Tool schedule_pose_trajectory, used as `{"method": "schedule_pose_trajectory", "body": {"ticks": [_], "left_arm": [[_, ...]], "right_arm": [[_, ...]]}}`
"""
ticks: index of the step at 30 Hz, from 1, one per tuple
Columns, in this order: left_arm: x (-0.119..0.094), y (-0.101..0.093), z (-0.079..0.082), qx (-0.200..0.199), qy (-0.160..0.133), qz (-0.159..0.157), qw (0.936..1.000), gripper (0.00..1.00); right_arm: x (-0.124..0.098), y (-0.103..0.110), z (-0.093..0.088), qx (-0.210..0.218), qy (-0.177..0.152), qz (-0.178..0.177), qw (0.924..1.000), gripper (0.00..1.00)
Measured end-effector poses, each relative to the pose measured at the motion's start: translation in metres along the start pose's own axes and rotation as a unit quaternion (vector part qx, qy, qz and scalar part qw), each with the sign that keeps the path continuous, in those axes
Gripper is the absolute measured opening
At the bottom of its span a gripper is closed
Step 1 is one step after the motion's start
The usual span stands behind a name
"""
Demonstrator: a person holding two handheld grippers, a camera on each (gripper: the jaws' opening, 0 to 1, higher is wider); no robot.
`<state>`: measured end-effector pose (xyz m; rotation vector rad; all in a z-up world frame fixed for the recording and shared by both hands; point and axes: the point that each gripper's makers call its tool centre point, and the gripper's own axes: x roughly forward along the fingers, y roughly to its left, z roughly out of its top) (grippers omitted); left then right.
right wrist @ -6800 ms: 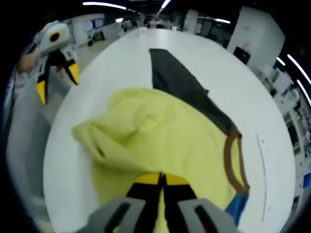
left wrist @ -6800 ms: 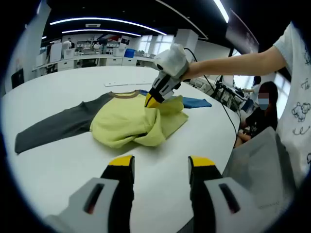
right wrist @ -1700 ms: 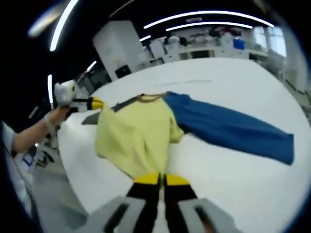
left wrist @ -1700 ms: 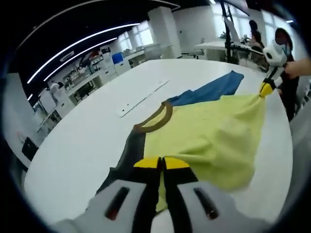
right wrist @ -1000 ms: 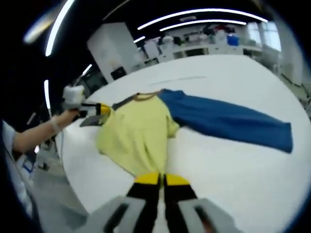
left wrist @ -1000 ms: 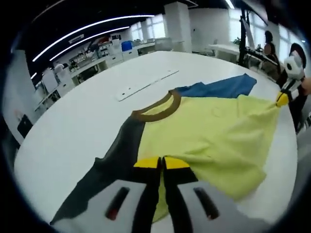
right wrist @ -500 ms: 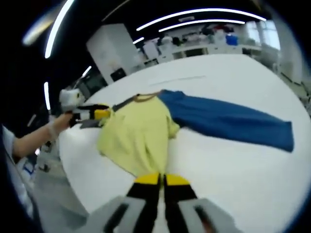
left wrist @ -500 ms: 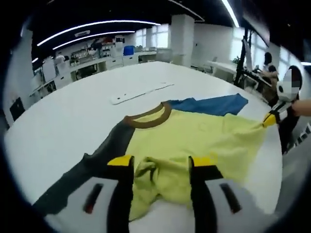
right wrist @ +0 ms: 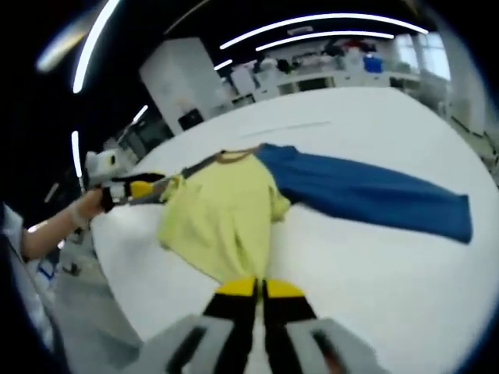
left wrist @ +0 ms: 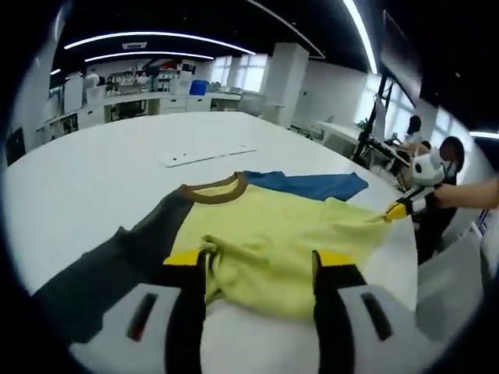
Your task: Fold the garment on the visible template until the final outline fits inside the template.
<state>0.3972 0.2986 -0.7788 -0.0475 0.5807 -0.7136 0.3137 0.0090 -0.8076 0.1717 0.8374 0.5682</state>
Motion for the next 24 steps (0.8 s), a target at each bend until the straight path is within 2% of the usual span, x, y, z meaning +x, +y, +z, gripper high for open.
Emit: {"method": "schedule_pose_trajectory", "body": {"ticks": [4, 5, 7, 11, 18, 24], "left_arm": [[-0.002, 0.003, -0.017, -0.006, 0.009, 0.005, 0.9999, 0.36], [-0.002, 0.007, -0.028, -0.019, 0.024, 0.011, 0.9995, 0.33], [0.000, 0.010, -0.038, -0.027, 0.032, 0.015, 0.9990, 0.30], [0.004, 0.018, -0.047, -0.034, 0.030, 0.028, 0.9986, 0.24], [0.014, 0.029, -0.049, -0.075, 0.021, 0.039, 0.9962, 0.18], [0.018, 0.033, -0.043, -0.101, 0.003, 0.033, 0.9943, 0.08]], "right_arm": [[0.001, 0.001, -0.001, 0.002, 0.001, 0.002, 1.0000, 0.00], [0.001, 0.001, -0.001, 0.002, 0.001, 0.002, 1.0000, 0.00], [0.002, 0.000, -0.002, 0.003, 0.003, 0.002, 1.0000, 0.00], [0.002, -0.001, -0.002, 0.005, 0.002, 0.001, 1.0000, 0.00], [0.002, -0.001, -0.003, 0.006, 0.003, 0.001, 1.0000, 0.00], [0.002, -0.001, -0.005, 0.006, 0.004, 0.000, 1.0000, 0.00]]}}
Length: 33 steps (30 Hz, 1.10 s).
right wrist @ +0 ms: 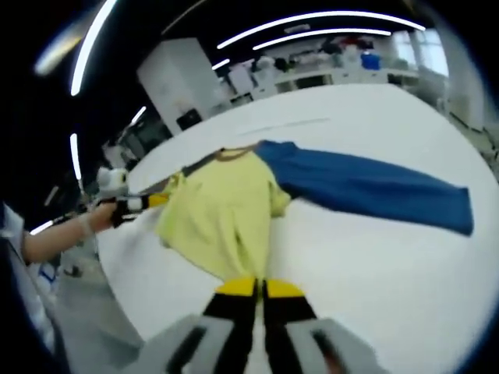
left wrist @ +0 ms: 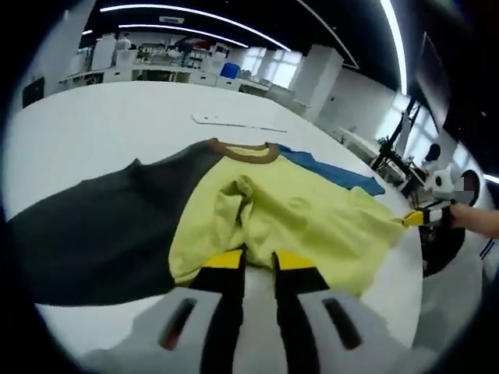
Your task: Fold the garment on the visible template until the final outline fits inside the template.
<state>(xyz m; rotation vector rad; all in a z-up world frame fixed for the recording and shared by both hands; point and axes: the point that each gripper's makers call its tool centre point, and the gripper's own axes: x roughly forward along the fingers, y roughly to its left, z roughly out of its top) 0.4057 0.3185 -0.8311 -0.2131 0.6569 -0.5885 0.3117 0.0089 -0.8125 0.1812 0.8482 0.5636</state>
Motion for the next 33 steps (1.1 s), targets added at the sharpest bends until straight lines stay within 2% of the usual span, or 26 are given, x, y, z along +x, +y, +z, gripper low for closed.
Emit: {"method": "schedule_pose_trajectory", "body": {"ticks": [3, 6, 10, 12, 19, 20, 25, 29, 33], "left_arm": [[0.007, 0.005, -0.003, -0.013, 0.004, -0.002, 0.9999, 0.06], [0.002, 0.002, -0.001, -0.022, -0.001, 0.002, 0.9997, 0.00], [-0.004, -0.002, -0.002, -0.026, 0.001, -0.004, 0.9997, 0.00], [-0.011, -0.006, 0.001, -0.022, -0.003, -0.001, 0.9997, 0.00], [-0.038, -0.004, 0.007, -0.046, -0.010, -0.011, 0.9989, 0.00], [-0.043, -0.011, 0.010, -0.046, -0.010, -0.013, 0.9988, 0.00], [-0.069, -0.020, 0.014, -0.053, -0.018, -0.015, 0.9983, 0.00], [-0.086, -0.030, 0.007, -0.065, -0.015, -0.016, 0.9977, 0.00], [-0.099, -0.033, -0.010, -0.075, -0.007, -0.007, 0.9971, 0.00]], "right_arm": [[-0.001, 0.001, -0.001, 0.000, 0.001, 0.000, 1.0000, 0.00], [-0.002, 0.002, 0.000, 0.001, -0.001, -0.001, 1.0000, 0.00], [-0.004, 0.003, 0.002, 0.002, -0.004, -0.001, 1.0000, 0.00], [-0.005, 0.005, 0.003, 0.001, -0.005, 0.001, 1.0000, 0.00], [-0.011, 0.008, 0.008, -0.006, -0.010, 0.005, 0.9999, 0.00], [-0.012, 0.008, 0.009, -0.007, -0.012, 0.006, 0.9999, 0.00], [-0.019, 0.014, 0.014, -0.011, -0.023, 0.009, 0.9996, 0.00], [-0.021, 0.017, 0.012, -0.014, -0.025, 0.013, 0.9995, 0.00], [-0.024, 0.021, 0.003, -0.010, -0.025, 0.017, 0.9995, 0.00]]}}
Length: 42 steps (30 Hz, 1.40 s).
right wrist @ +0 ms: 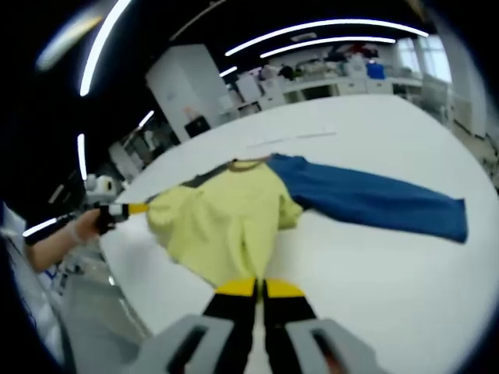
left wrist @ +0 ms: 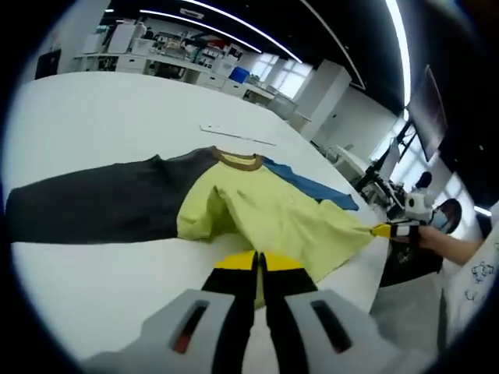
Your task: Fold the garment on the visible template until the final outline fits inside the template.
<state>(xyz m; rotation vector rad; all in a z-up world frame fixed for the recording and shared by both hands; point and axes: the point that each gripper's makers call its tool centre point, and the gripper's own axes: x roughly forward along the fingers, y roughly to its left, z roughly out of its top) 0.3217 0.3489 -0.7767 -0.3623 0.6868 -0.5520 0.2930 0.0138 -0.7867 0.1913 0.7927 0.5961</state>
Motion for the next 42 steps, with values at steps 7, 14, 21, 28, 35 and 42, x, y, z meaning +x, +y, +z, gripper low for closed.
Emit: {"method": "schedule_pose_trajectory", "body": {"ticks": [7, 14, 21, 28, 35, 42], "left_arm": [[-0.026, 0.004, -0.033, -0.026, 0.025, 0.021, 0.9992, 0.00], [-0.045, -0.001, -0.058, -0.061, 0.049, 0.031, 0.9964, 0.00], [-0.053, -0.007, -0.075, -0.079, 0.074, 0.033, 0.9936, 0.00], [-0.058, -0.003, -0.082, -0.101, 0.093, 0.043, 0.9895, 0.00], [-0.056, -0.001, -0.087, -0.095, 0.088, 0.041, 0.9907, 0.00], [-0.052, -0.002, -0.104, -0.089, 0.096, 0.029, 0.9910, 0.19]], "right_arm": [[-0.011, 0.007, -0.017, 0.010, 0.008, 0.009, 0.9999, 0.00], [-0.023, 0.018, -0.042, 0.028, 0.020, 0.020, 0.9992, 0.00], [-0.031, 0.024, -0.064, 0.050, 0.026, 0.026, 0.9981, 0.00], [-0.034, 0.026, -0.072, 0.062, 0.029, 0.025, 0.9973, 0.00], [-0.032, 0.026, -0.074, 0.065, 0.027, 0.023, 0.9972, 0.00], [-0.033, 0.022, -0.075, 0.076, 0.024, 0.023, 0.9966, 0.00]]}}
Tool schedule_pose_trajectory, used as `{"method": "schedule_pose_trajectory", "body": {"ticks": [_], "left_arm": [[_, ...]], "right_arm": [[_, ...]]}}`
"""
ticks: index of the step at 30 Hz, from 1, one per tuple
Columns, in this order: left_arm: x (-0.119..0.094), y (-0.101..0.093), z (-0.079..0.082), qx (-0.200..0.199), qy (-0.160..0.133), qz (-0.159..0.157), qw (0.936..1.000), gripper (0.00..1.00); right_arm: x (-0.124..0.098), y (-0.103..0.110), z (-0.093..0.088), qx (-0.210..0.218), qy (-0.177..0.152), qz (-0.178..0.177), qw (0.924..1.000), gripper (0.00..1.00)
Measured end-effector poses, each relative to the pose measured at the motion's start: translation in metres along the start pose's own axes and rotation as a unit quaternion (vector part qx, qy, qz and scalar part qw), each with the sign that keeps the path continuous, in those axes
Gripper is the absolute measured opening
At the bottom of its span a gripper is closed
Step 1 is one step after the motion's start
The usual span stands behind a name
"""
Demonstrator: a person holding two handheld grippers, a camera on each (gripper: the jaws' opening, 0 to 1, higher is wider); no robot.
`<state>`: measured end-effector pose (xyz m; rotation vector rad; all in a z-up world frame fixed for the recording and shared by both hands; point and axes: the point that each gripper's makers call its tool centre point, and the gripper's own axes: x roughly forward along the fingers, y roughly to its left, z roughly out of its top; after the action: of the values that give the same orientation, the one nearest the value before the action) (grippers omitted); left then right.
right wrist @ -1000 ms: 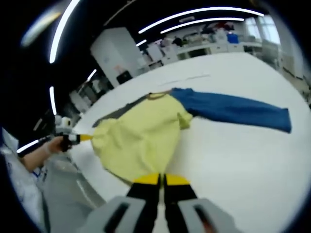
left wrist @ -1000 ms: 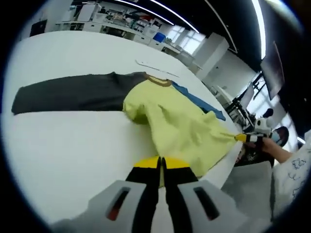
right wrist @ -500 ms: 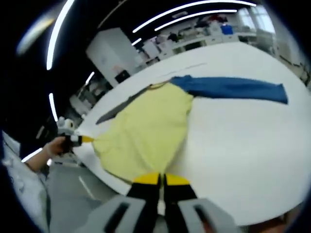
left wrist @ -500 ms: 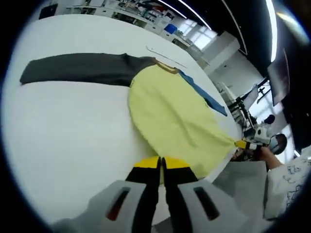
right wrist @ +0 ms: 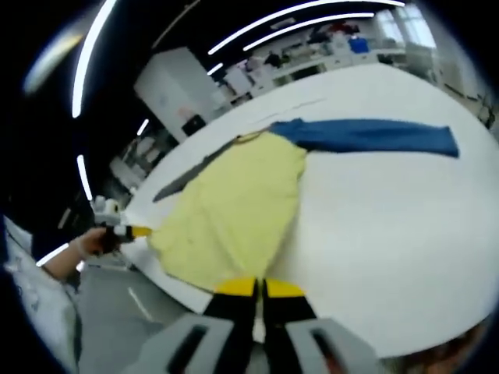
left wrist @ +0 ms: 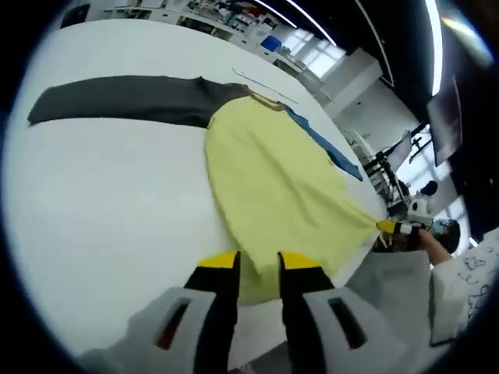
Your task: Fold the garment on the visible template until the final outline fits inside the template.
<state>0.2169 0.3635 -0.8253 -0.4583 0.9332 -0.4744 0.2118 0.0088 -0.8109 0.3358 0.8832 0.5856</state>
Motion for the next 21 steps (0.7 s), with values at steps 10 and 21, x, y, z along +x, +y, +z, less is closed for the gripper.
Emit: {"method": "schedule_pose_trajectory", "body": {"ticks": [10, 21], "left_arm": [[0.000, -0.014, -0.028, 0.009, 0.041, -0.029, 0.9987, 0.13], [-0.012, -0.014, -0.028, -0.038, 0.045, -0.042, 0.9974, 0.02]], "right_arm": [[0.002, 0.002, -0.004, 0.006, 0.003, -0.001, 1.0000, 0.00], [0.004, 0.000, -0.010, 0.006, 0.010, 0.000, 0.9999, 0.00]]}}
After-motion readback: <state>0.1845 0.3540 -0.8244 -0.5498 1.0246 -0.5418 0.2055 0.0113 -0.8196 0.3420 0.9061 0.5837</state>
